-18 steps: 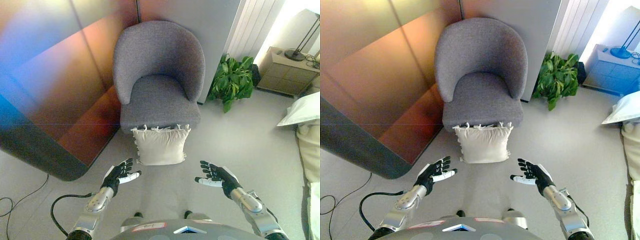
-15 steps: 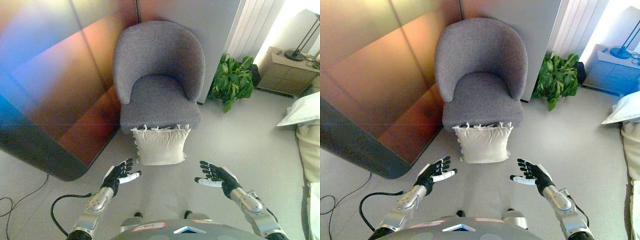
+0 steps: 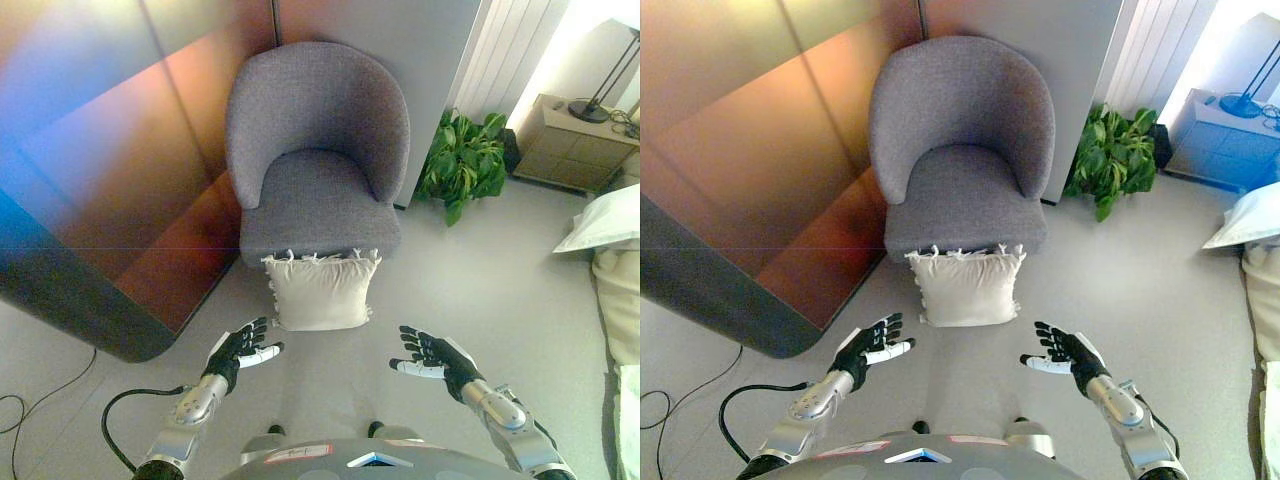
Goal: Pick up the pillow and put it on the sofa.
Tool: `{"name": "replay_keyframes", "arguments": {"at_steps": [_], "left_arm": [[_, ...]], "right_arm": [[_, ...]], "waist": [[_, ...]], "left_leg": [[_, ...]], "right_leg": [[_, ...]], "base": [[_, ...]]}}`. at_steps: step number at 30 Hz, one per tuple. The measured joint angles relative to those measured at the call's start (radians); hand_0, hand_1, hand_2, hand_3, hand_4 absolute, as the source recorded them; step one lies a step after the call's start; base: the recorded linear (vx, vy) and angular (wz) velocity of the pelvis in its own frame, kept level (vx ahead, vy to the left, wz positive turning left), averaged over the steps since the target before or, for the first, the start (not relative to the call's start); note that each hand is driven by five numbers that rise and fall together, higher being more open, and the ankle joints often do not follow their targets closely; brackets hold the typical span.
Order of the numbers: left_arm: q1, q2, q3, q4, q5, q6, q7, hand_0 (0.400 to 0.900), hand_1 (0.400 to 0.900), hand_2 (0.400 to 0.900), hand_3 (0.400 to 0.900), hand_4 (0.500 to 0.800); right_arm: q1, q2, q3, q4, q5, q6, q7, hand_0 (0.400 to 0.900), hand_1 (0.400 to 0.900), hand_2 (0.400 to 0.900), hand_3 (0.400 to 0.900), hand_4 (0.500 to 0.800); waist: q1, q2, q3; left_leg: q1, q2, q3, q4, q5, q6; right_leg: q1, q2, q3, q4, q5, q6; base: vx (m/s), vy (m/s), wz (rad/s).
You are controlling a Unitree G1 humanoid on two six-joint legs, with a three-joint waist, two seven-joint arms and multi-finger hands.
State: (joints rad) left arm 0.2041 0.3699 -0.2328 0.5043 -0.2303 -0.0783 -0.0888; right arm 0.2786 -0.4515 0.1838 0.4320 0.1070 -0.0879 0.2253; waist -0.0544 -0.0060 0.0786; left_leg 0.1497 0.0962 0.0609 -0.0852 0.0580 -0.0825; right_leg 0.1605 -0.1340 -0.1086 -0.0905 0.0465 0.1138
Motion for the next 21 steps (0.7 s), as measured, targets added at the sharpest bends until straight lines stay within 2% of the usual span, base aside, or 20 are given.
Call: {"name": "replay_keyframes", "arguments": {"at_steps": [11,13,14,15,17,18,19,20,21], "left_arm": [[-0.002,0.000,-0.005,0.000,-0.002,0.001,0.006,0.900,0.900,0.900,0.900,0.800],[-0.009,0.000,-0.005,0.000,-0.003,0.002,0.010,0.900,0.900,0.900,0.900,0.800],[-0.017,0.001,-0.003,0.000,-0.003,0.002,0.012,0.900,0.900,0.900,0.900,0.800],[-0.041,0.012,0.001,0.003,-0.004,0.003,0.017,0.900,0.900,0.900,0.900,0.800],[-0.063,0.020,-0.001,0.009,-0.005,0.014,0.016,0.900,0.900,0.900,0.900,0.800],[-0.074,0.020,-0.012,0.010,-0.009,0.017,0.016,0.900,0.900,0.900,0.900,0.800],[-0.073,0.018,-0.020,0.009,-0.012,0.017,0.015,0.900,0.900,0.900,0.900,0.800],[-0.072,0.013,-0.027,0.010,-0.012,0.019,0.014,0.900,0.900,0.900,0.900,0.800],[-0.074,0.003,-0.030,0.010,-0.012,0.018,0.015,0.900,0.900,0.900,0.900,0.800]], "right_arm": [[0.000,-0.002,0.000,-0.001,0.001,0.000,-0.001,0.900,0.900,0.900,0.900,0.800],[-0.004,-0.003,0.000,-0.002,0.001,-0.001,-0.002,0.900,0.900,0.900,0.900,0.800],[-0.014,-0.003,0.001,0.000,0.002,-0.001,-0.003,0.900,0.900,0.900,0.900,0.800],[-0.037,0.001,0.006,0.000,0.002,-0.001,-0.004,0.900,0.900,0.900,0.900,0.800],[-0.053,0.002,0.004,-0.002,0.003,-0.002,-0.008,0.900,0.900,0.900,0.900,0.800],[-0.055,0.001,-0.005,-0.002,0.003,-0.001,-0.021,0.900,0.900,0.900,0.900,0.800],[-0.054,-0.001,-0.012,-0.002,0.003,-0.001,-0.026,0.900,0.900,0.900,0.900,0.800],[-0.056,-0.004,-0.017,-0.002,0.003,-0.001,-0.034,0.900,0.900,0.900,0.900,0.800],[-0.064,-0.009,-0.019,0.000,0.004,-0.001,-0.047,0.900,0.900,0.900,0.900,0.800]], "waist": [[-0.001,0.000,0.004],[-0.001,-0.002,0.024],[0.007,-0.002,0.040],[0.007,-0.013,0.081],[0.025,-0.036,0.123],[0.031,-0.048,0.145],[0.034,-0.054,0.149],[0.031,-0.061,0.152],[0.032,-0.068,0.148]], "left_leg": [[-0.024,0.008,-0.009,0.009,0.001,-0.002],[-0.042,0.018,-0.013,0.049,-0.005,-0.018],[-0.066,0.030,-0.022,0.096,-0.015,-0.028],[-0.109,0.035,-0.035,0.188,-0.031,-0.042],[-0.191,0.035,-0.060,0.355,-0.020,-0.048],[-0.253,0.034,-0.078,0.473,0.005,-0.066],[-0.286,0.021,-0.106,0.528,0.042,-0.059],[-0.312,0.002,-0.117,0.565,0.042,-0.060],[-0.336,-0.038,-0.113,0.556,-0.002,-0.077]], "right_leg": [[-0.018,0.009,-0.007,0.000,-0.002,-0.003],[-0.020,0.019,-0.005,0.004,-0.002,-0.005],[-0.033,0.030,-0.007,0.030,-0.011,-0.018],[-0.066,0.045,-0.006,0.096,-0.044,-0.053],[-0.073,0.052,0.001,0.123,-0.052,-0.073],[-0.067,0.047,0.004,0.128,-0.050,-0.085],[-0.065,0.038,-0.001,0.125,-0.045,-0.094],[-0.072,0.028,-0.005,0.126,-0.044,-0.099],[-0.101,0.007,0.016,0.124,-0.046,-0.103]], "base": [[0.00,-0.108,0.02],[-0.07,-0.187,-0.04],[-0.03,-0.172,0.01],[0.01,-0.113,0.01],[0.05,-0.056,-0.01],[0.11,-0.037,-0.05],[0.14,-0.023,-0.15],[0.19,0.003,-0.25],[0.13,0.011,-0.24]]}}
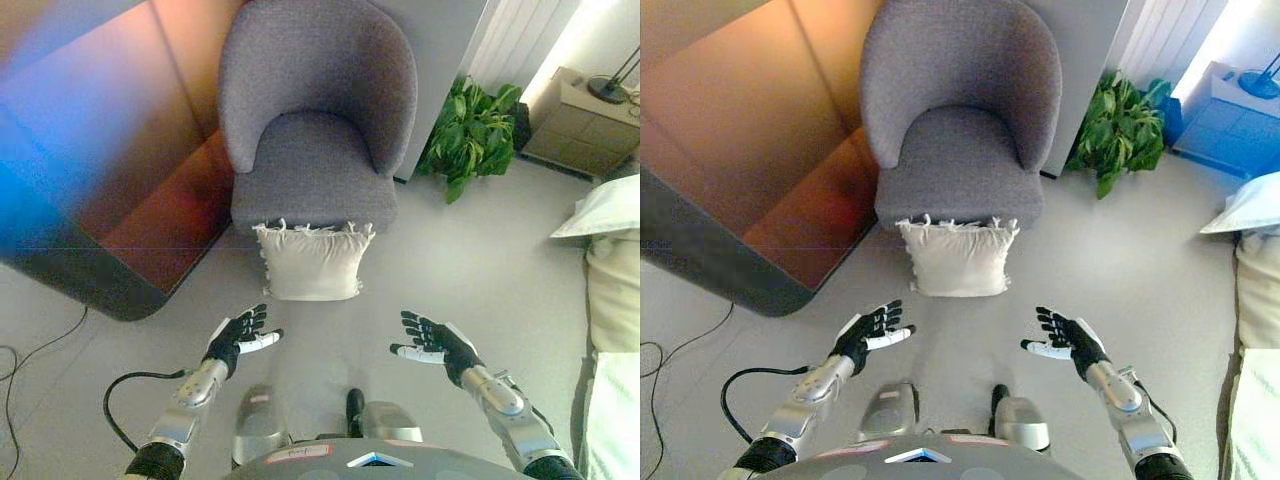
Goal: Pick up the pillow and put it on the sofa.
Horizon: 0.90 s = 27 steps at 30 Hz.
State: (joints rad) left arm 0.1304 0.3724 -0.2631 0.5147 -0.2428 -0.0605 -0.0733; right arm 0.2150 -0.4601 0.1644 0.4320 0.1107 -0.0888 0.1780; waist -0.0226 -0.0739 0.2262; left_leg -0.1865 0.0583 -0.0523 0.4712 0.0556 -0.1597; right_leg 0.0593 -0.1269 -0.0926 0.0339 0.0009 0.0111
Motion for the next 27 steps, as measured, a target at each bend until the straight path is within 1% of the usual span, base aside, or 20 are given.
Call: {"name": "replay_keyframes", "arguments": {"at_steps": [1,2,3,4,6,7,9,10,12,14,15,16,17,19,20,21,22,24,26,27], "left_arm": [[-0.006,-0.012,0.000,-0.001,0.000,-0.001,0.000,0.900,0.900,0.900,0.900,0.800],[-0.008,-0.032,0.001,-0.003,-0.002,-0.001,0.002,0.900,0.900,0.900,0.900,0.800],[0.007,-0.037,-0.004,-0.028,-0.008,-0.009,0.003,0.900,0.900,0.900,0.900,0.800],[-0.025,-0.001,-0.003,-0.009,-0.009,-0.029,0.005,0.900,0.900,0.900,0.900,0.800],[-0.052,0.000,-0.017,0.028,-0.010,-0.003,0.029,0.900,0.900,0.900,0.900,0.800],[-0.054,0.002,-0.026,0.028,-0.010,-0.003,0.029,0.900,0.900,0.900,0.900,0.800],[-0.059,-0.009,-0.031,0.028,-0.013,-0.004,0.038,0.900,0.900,0.900,0.900,0.800],[-0.058,-0.019,-0.033,0.033,-0.017,-0.004,0.045,0.900,0.900,0.900,0.900,0.800],[-0.055,-0.030,-0.039,0.037,-0.038,-0.004,0.057,0.900,0.900,0.900,0.900,0.800],[-0.059,-0.029,-0.041,0.039,-0.044,-0.004,0.071,0.900,0.900,0.900,0.900,0.800],[-0.063,-0.022,-0.031,0.036,-0.049,-0.004,0.087,0.900,0.900,0.900,0.900,0.800],[-0.073,-0.010,-0.025,0.035,-0.049,-0.004,0.099,0.900,0.900,0.900,0.900,0.800],[-0.078,0.004,-0.016,0.034,-0.049,-0.004,0.105,0.900,0.900,0.900,0.900,0.800],[-0.101,0.034,-0.004,0.031,-0.049,-0.007,0.110,0.900,0.900,0.900,0.900,0.800],[-0.118,0.041,0.002,0.025,-0.049,-0.009,0.111,0.900,0.900,0.900,0.900,0.800],[-0.146,0.052,0.010,0.014,-0.049,-0.013,0.111,0.900,0.900,0.900,0.900,0.800],[-0.158,0.063,0.014,0.011,-0.050,-0.024,0.118,0.900,0.900,0.900,0.900,0.800],[-0.186,0.065,0.020,0.017,-0.049,-0.024,0.126,0.900,0.900,0.900,0.900,0.800],[-0.191,0.056,0.019,0.019,-0.049,-0.027,0.131,0.900,0.900,0.900,0.900,0.800],[-0.191,0.059,0.017,0.016,-0.049,-0.032,0.131,0.900,0.900,0.900,0.900,0.800]], "right_arm": [[-0.016,-0.010,-0.002,-0.002,0.001,-0.002,-0.003,0.900,0.900,0.900,0.900,0.800],[-0.028,-0.036,-0.001,-0.006,0.001,-0.004,-0.002,0.900,0.900,0.900,0.900,0.800],[-0.028,-0.066,0.002,-0.015,0.001,-0.006,-0.002,0.900,0.900,0.900,0.900,0.800],[-0.056,-0.007,0.012,0.034,0.002,0.002,-0.019,0.900,0.900,0.900,0.900,0.800],[-0.054,0.011,0.032,0.055,0.001,0.004,-0.020,0.900,0.900,0.900,0.900,0.800],[-0.056,0.014,0.027,0.054,0.001,-0.001,-0.027,0.900,0.900,0.900,0.900,0.800],[-0.073,0.008,0.026,0.054,0.001,-0.002,-0.042,0.900,0.900,0.900,0.900,0.800],[-0.080,0.006,0.027,0.058,0.001,-0.002,-0.043,0.900,0.900,0.900,0.900,0.800],[-0.098,0.006,0.030,0.057,0.001,-0.002,-0.042,0.900,0.900,0.900,0.900,0.800],[-0.109,0.009,0.030,0.058,0.001,-0.008,-0.049,0.900,0.900,0.900,0.900,0.800],[-0.119,0.010,0.055,0.055,0.001,-0.007,-0.059,0.900,0.900,0.900,0.900,0.800],[-0.130,0.013,0.075,0.052,0.002,-0.007,-0.057,0.900,0.900,0.900,0.900,0.800],[-0.142,0.025,0.087,0.048,0.002,-0.007,-0.057,0.900,0.900,0.900,0.900,0.800],[-0.142,0.050,0.090,0.027,0.002,-0.012,-0.057,0.900,0.900,0.900,0.900,0.800],[-0.143,0.055,0.090,0.022,0.002,-0.012,-0.057,0.900,0.900,0.900,0.900,0.800],[-0.151,0.058,0.093,0.018,0.002,-0.012,-0.057,0.900,0.900,0.900,0.900,0.800],[-0.172,0.066,0.101,0.019,0.001,-0.008,-0.059,0.900,0.900,0.900,0.900,0.800],[-0.194,0.074,0.109,0.006,0.001,-0.011,-0.058,0.900,0.900,0.900,0.900,0.800],[-0.197,0.075,0.114,0.001,0.000,-0.013,-0.058,0.900,0.900,0.900,0.900,0.800],[-0.198,0.074,0.116,-0.003,-0.001,-0.014,-0.059,0.900,0.900,0.900,0.900,0.800]], "waist": [[0.003,0.002,0.002],[0.007,0.056,-0.004],[0.008,0.125,-0.006],[0.026,0.054,0.023],[0.048,0.043,0.019],[0.056,0.034,0.018],[0.064,0.027,0.033],[0.066,0.035,0.036],[0.099,0.067,0.028],[0.111,0.093,0.014],[0.126,0.065,0.004],[0.146,0.039,0.003],[0.164,0.022,-0.003],[0.153,0.001,-0.015],[0.158,-0.002,-0.021],[0.156,-0.009,-0.025],[0.148,-0.009,-0.017],[0.104,0.016,0.009],[0.085,0.041,0.025],[0.072,0.042,0.027]], "left_leg": [[-0.009,-0.034,0.027,-0.015,-0.017,0.030],[-0.015,-0.013,0.028,-0.092,-0.031,0.061],[0.000,0.046,0.027,-0.179,-0.074,0.044],[0.009,0.026,0.059,-0.164,-0.113,0.066],[-0.027,0.047,0.035,-0.086,-0.100,0.071],[-0.056,0.039,0.025,-0.109,-0.101,0.060],[-0.087,0.026,0.012,-0.304,-0.075,0.050],[-0.090,0.029,0.014,-0.381,-0.055,0.050],[-0.090,0.072,0.034,-0.444,-0.017,0.069],[-0.081,0.099,0.094,-0.403,0.013,0.065],[-0.079,0.078,0.140,-0.370,0.054,0.073],[-0.081,0.052,0.159,-0.330,0.033,0.103],[-0.070,0.045,0.206,-0.317,0.023,0.145],[-0.031,0.014,0.259,-0.328,0.011,0.185],[-0.017,0.001,0.280,-0.330,0.003,0.197],[-0.010,-0.016,0.283,-0.322,-0.020,0.210],[0.002,-0.019,0.295,-0.323,-0.032,0.212],[0.065,-0.030,0.268,-0.365,-0.038,0.232],[0.137,-0.024,0.259,-0.412,-0.029,0.226],[0.149,-0.025,0.261,-0.417,-0.047,0.239]], "right_leg": [[-0.018,-0.008,-0.002,-0.015,0.001,0.002],[-0.057,0.039,-0.001,0.052,-0.024,0.006],[-0.128,0.103,-0.062,0.340,-0.158,0.007],[-0.124,0.076,-0.036,0.408,-0.286,-0.033],[-0.104,0.111,0.015,0.364,-0.277,-0.057],[-0.111,0.110,0.042,0.328,-0.258,-0.083],[-0.078,0.111,0.131,0.207,-0.187,-0.058],[-0.038,0.114,0.164,0.132,-0.151,-0.027],[0.030,0.125,0.241,0.027,-0.130,-0.026],[0.067,0.113,0.251,-0.009,-0.157,-0.002],[0.064,0.066,0.251,-0.004,-0.183,0.015],[0.060,0.017,0.233,0.021,-0.194,-0.012],[0.032,-0.004,0.203,0.109,-0.226,0.034],[-0.045,-0.037,0.166,0.408,-0.236,0.114],[-0.066,-0.044,0.163,0.521,-0.228,0.131],[-0.070,-0.042,0.164,0.536,-0.124,0.139],[-0.104,-0.060,0.153,0.621,-0.073,0.178],[-0.157,-0.068,0.089,0.737,-0.058,0.185],[-0.200,-0.070,-0.005,0.783,-0.082,0.155],[-0.236,-0.061,-0.022,0.769,-0.085,0.153]], "base": [[0.29,0.066,-0.40],[0.32,0.078,-0.40],[0.41,0.107,-0.55],[0.33,0.080,-0.46],[0.38,0.097,-0.69],[0.42,0.129,-0.86],[0.45,0.185,-0.93],[0.49,0.255,-0.69],[0.54,0.265,-0.48],[0.49,0.194,-0.49],[0.46,0.212,-0.21],[0.40,0.236,-0.11],[0.42,0.277,-0.03],[0.32,0.275,-0.04],[0.33,0.363,0.02],[0.46,0.453,0.13],[0.32,0.262,0.16],[0.29,0.171,0.16],[0.37,0.051,0.22],[0.47,-0.062,0.42]]}}
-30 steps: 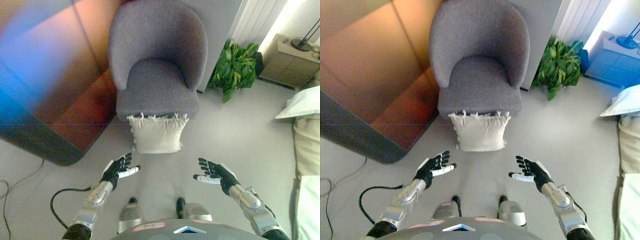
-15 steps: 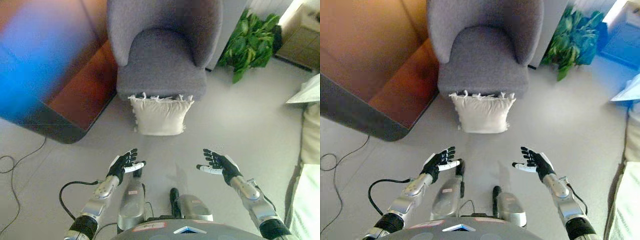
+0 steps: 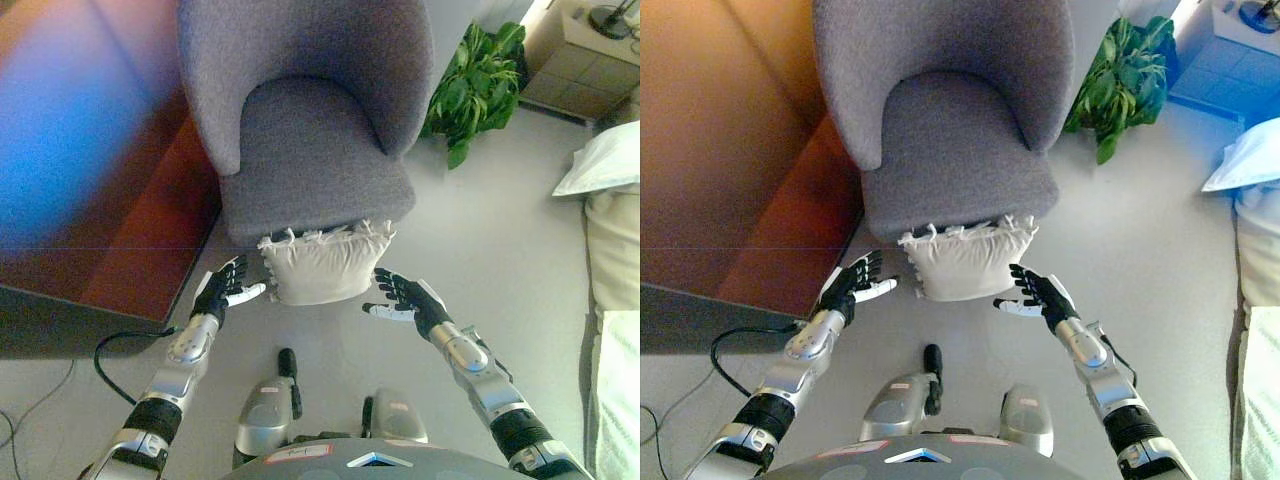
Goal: Pick up the pillow and put it on the sofa.
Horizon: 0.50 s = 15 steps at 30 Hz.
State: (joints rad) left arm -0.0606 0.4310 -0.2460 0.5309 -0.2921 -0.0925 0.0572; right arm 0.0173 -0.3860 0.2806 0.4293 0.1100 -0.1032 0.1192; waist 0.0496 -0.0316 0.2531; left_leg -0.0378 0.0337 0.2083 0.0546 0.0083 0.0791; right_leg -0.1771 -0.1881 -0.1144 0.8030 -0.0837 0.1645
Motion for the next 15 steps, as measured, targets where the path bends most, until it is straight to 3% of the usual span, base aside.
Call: {"name": "replay_keyframes", "arguments": {"at_steps": [1,3,4,6,8,9,12,13,15], "left_arm": [[0.001,-0.006,-0.003,0.001,-0.001,0.001,0.004,0.900,0.900,0.900,0.900,0.800],[0.003,-0.024,-0.018,0.002,-0.012,0.002,0.004,0.900,0.900,0.900,0.900,0.800],[0.002,-0.033,-0.028,0.005,-0.021,0.002,0.002,0.900,0.900,0.900,0.900,0.800],[-0.004,-0.046,-0.040,0.017,-0.021,0.001,-0.008,0.900,0.900,0.900,0.900,0.800],[-0.006,-0.042,-0.055,0.022,-0.028,0.003,-0.010,0.900,0.900,0.900,0.900,0.800],[-0.001,-0.037,-0.054,0.021,-0.029,0.003,-0.013,0.900,0.900,0.900,0.900,0.800],[0.003,-0.003,-0.065,0.015,-0.037,0.000,-0.012,0.900,0.900,0.900,0.900,0.800],[-0.008,-0.026,-0.050,0.017,-0.043,0.002,0.000,0.900,0.900,0.900,0.900,0.800],[-0.005,-0.038,-0.086,0.003,-0.059,0.002,-0.002,0.900,0.900,0.900,0.900,0.800]], "right_arm": [[-0.001,-0.005,-0.002,-0.001,-0.003,0.000,-0.002,0.900,0.900,0.900,0.900,0.800],[0.002,-0.034,-0.003,-0.008,-0.009,0.000,-0.011,0.900,0.900,0.900,0.900,0.800],[0.006,-0.045,-0.004,-0.009,-0.024,0.005,-0.017,0.900,0.900,0.900,0.900,0.800],[0.018,-0.061,-0.006,-0.005,-0.075,0.007,-0.042,0.900,0.900,0.900,0.900,0.800],[0.022,-0.065,-0.009,-0.006,-0.119,0.008,-0.064,0.900,0.900,0.900,0.900,0.800],[0.018,-0.066,-0.010,-0.007,-0.157,0.009,-0.070,0.900,0.900,0.900,0.900,0.800],[0.016,-0.067,-0.009,-0.011,-0.204,0.007,-0.093,0.900,0.900,0.900,0.900,0.800],[-0.020,-0.083,-0.012,0.007,-0.206,0.010,-0.097,0.900,0.900,0.900,0.900,0.800],[-0.074,-0.133,-0.031,0.000,-0.205,0.010,-0.119,0.900,0.900,0.900,0.900,0.800]], "waist": [[-0.011,0.009,0.008],[-0.029,0.024,0.017],[-0.047,0.022,0.020],[-0.049,0.010,0.027],[-0.074,-0.008,0.043],[-0.069,-0.014,0.048],[-0.068,-0.063,0.055],[-0.076,-0.020,0.069],[-0.064,0.051,0.084]], "left_leg": [[0.007,0.001,-0.007,-0.016,-0.007,-0.004],[0.002,-0.002,-0.029,-0.022,-0.003,-0.013],[-0.005,-0.010,-0.042,-0.024,-0.003,-0.013],[-0.014,-0.027,-0.104,-0.023,-0.004,-0.042],[-0.016,-0.036,-0.165,-0.028,0.001,-0.057],[-0.016,-0.026,-0.214,-0.030,-0.001,-0.089],[-0.010,-0.017,-0.307,-0.037,-0.004,-0.171],[-0.020,0.038,-0.336,-0.038,-0.007,-0.194],[-0.068,0.124,-0.329,-0.022,0.009,-0.199]], "right_leg": [[-0.023,-0.018,-0.056,-0.064,-0.027,-0.011],[-0.053,-0.058,-0.111,-0.311,-0.030,-0.014],[-0.050,-0.081,-0.118,-0.430,-0.020,-0.008],[-0.057,-0.136,-0.097,-0.667,0.033,0.040],[-0.026,-0.178,-0.080,-0.843,0.136,0.040],[-0.014,-0.184,-0.061,-0.891,0.191,0.048],[0.030,-0.172,-0.059,-0.843,0.261,0.036],[0.018,-0.135,-0.074,-0.789,0.257,0.015],[-0.014,-0.063,-0.134,-0.744,0.220,-0.030]], "base": [[0.35,-0.198,0.51],[0.37,-0.320,0.58],[0.42,-0.416,0.74],[0.43,-0.415,0.90],[0.38,-0.385,0.86],[0.24,-0.373,0.73],[0.17,-0.418,0.88],[0.10,-0.396,1.25],[-0.03,-0.328,1.34]]}}
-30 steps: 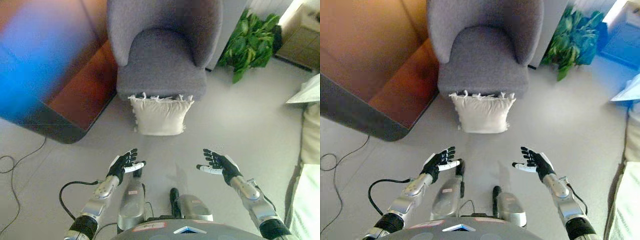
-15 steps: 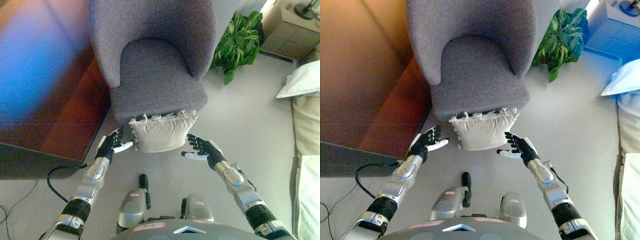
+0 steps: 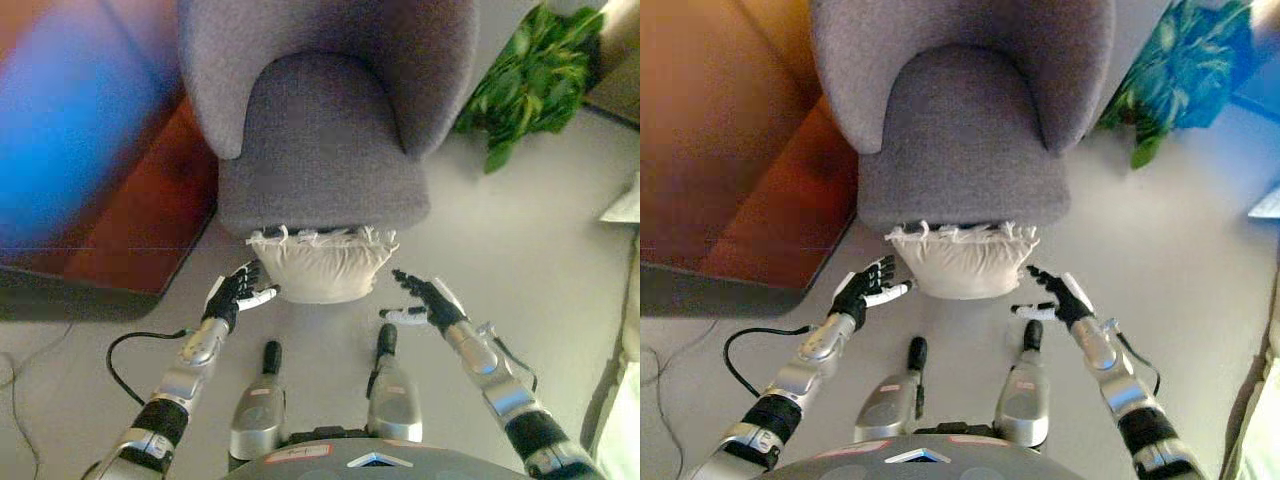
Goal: Pick up the pillow and put it on the sofa.
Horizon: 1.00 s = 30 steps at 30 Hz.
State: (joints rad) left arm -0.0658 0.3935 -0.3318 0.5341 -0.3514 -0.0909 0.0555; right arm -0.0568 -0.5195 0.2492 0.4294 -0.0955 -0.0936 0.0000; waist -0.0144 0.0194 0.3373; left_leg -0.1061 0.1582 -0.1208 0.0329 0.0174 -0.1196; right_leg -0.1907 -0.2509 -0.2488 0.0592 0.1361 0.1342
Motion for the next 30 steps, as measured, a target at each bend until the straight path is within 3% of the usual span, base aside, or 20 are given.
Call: {"name": "replay_keyframes", "arguments": {"at_steps": [1,2,3,5,7,9,13,20,30], "left_arm": [[-0.027,-0.006,-0.039,0.002,-0.006,0.004,-0.001,0.900,0.900,0.900,0.900,0.800],[-0.044,-0.008,-0.075,-0.003,-0.007,0.002,-0.007,0.900,0.900,0.900,0.900,0.800],[-0.061,-0.011,-0.101,-0.008,-0.008,0.002,-0.020,0.900,0.900,0.900,0.900,0.800],[-0.074,-0.013,-0.123,-0.044,-0.010,0.002,-0.028,0.900,0.900,0.900,0.900,0.800],[-0.118,-0.020,-0.123,-0.062,-0.018,-0.011,-0.031,0.900,0.900,0.900,0.900,0.800],[-0.176,-0.018,-0.103,-0.063,-0.019,-0.013,-0.020,0.900,0.900,0.900,0.900,0.800],[-0.239,0.004,-0.074,-0.070,-0.045,-0.033,0.022,0.900,0.900,0.900,0.900,0.800],[-0.316,0.005,-0.091,-0.070,-0.057,-0.033,0.062,0.900,0.900,0.900,0.900,0.800],[-0.381,0.001,-0.114,-0.076,-0.061,-0.044,0.104,0.900,0.900,0.900,0.900,0.800]], "right_arm": [[-0.013,-0.027,-0.014,-0.003,0.000,-0.001,-0.025,0.900,0.900,0.900,0.900,0.800],[-0.033,-0.051,-0.029,-0.006,-0.004,0.000,-0.039,0.900,0.900,0.900,0.900,0.800],[-0.049,-0.071,-0.036,-0.008,-0.023,0.002,-0.059,0.900,0.900,0.900,0.900,0.800],[-0.084,-0.106,-0.042,-0.051,-0.078,0.001,-0.110,0.900,0.900,0.900,0.900,0.800],[-0.132,-0.165,-0.050,-0.069,-0.160,-0.002,-0.152,0.900,0.900,0.900,0.900,0.800],[-0.184,-0.189,-0.048,-0.066,-0.235,0.003,-0.166,0.900,0.900,0.900,0.900,0.800],[-0.286,-0.198,-0.014,-0.068,-0.349,0.005,-0.215,0.900,0.900,0.900,0.900,0.800],[-0.416,-0.198,0.022,-0.056,-0.383,0.020,-0.265,0.900,0.900,0.900,0.900,0.800],[-0.543,-0.195,0.022,-0.013,-0.381,0.031,-0.340,0.900,0.900,0.900,0.900,0.800]], "waist": [[-0.039,0.000,0.019],[-0.048,0.011,0.023],[-0.065,0.001,0.039],[-0.079,0.000,0.055],[-0.093,0.020,0.084],[-0.088,0.016,0.125],[-0.065,0.023,0.146],[-0.051,0.012,0.173],[-0.051,0.003,0.179]], "left_leg": [[-0.049,0.012,-0.006,0.027,0.041,-0.009],[-0.083,0.015,0.003,0.023,0.081,0.036],[-0.098,0.030,0.062,0.028,0.097,0.055],[-0.126,0.071,0.247,0.046,0.094,0.055],[-0.162,0.078,0.305,0.016,0.082,0.029],[-0.186,0.061,0.309,-0.004,0.107,-0.015],[-0.312,0.027,0.321,0.037,0.109,-0.004],[-0.484,0.020,0.277,0.149,0.091,0.003],[-0.778,0.034,0.223,0.446,-0.004,0.014]], "right_leg": [[-0.008,-0.007,-0.051,0.026,-0.023,-0.013],[-0.016,-0.004,-0.088,0.042,-0.040,-0.025],[-0.029,-0.010,-0.112,0.057,-0.050,-0.037],[-0.076,-0.015,-0.164,0.086,-0.060,-0.052],[-0.149,-0.017,-0.168,0.125,-0.062,-0.051],[-0.204,-0.035,-0.141,0.160,-0.061,-0.046],[-0.357,-0.069,-0.063,0.218,-0.062,-0.032],[-0.495,-0.089,-0.025,0.298,-0.080,-0.025],[-0.737,-0.115,0.027,0.502,-0.134,-0.038]], "base": [[-0.08,-0.270,1.22],[-0.14,-0.189,0.93],[-0.16,-0.119,0.59],[-0.12,-0.030,-0.03],[-0.06,0.010,-0.26],[-0.12,0.020,-0.09],[-0.10,0.033,-0.05],[-0.08,0.016,0.08],[-0.01,0.021,0.03]]}}
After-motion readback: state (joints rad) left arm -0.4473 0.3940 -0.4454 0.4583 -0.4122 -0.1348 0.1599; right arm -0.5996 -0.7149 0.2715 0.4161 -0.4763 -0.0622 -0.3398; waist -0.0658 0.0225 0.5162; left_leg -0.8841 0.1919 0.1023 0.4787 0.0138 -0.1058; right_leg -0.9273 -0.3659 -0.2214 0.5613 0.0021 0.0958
